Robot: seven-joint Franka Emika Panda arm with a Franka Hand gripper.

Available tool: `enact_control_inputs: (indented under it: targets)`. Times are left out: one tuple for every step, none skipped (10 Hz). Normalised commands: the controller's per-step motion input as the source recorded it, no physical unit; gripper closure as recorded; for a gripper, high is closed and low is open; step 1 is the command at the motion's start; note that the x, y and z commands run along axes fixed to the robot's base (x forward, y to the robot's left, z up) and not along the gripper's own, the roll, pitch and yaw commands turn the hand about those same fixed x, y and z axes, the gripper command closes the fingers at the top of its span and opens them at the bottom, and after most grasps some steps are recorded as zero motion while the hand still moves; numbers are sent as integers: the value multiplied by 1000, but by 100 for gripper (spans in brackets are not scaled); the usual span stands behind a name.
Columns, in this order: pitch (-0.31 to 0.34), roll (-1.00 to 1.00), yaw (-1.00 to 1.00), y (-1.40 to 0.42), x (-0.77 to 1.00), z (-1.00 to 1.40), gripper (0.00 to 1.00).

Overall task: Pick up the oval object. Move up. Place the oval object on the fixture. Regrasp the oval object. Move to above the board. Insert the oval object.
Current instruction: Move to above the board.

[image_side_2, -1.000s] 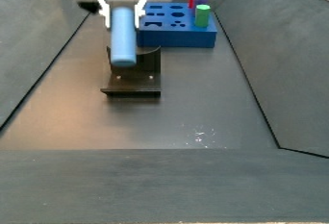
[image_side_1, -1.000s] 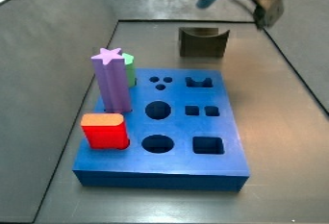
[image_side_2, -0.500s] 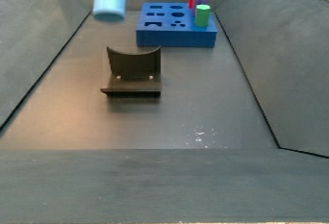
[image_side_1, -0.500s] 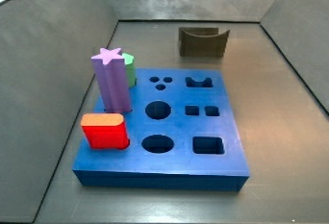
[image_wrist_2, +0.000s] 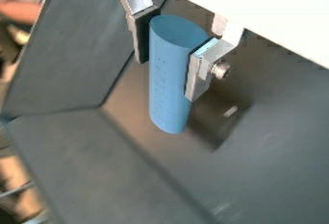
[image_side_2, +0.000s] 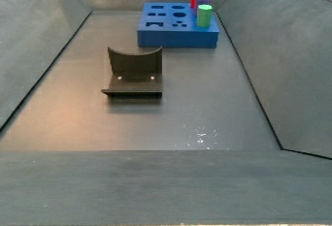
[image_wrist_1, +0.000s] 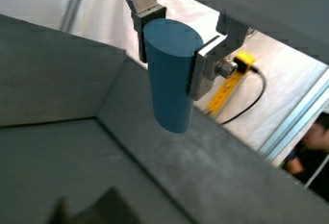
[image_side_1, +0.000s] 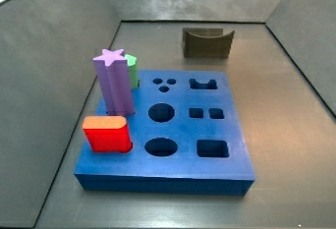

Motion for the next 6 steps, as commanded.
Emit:
enact_control_inputs:
  targets:
    - [77,-1000,-63,-1000,-478,307,100]
    - [78,-1000,-50,-1000,-488,314,100]
    - [75,-1000,-49,-1000,-495,314,100]
    - [69,-1000,-42,-1000,-512,315,100]
    - [67,-1000,-40,-1000,-516,313,100]
    - [58,-1000,-30,-1000,-541,321,100]
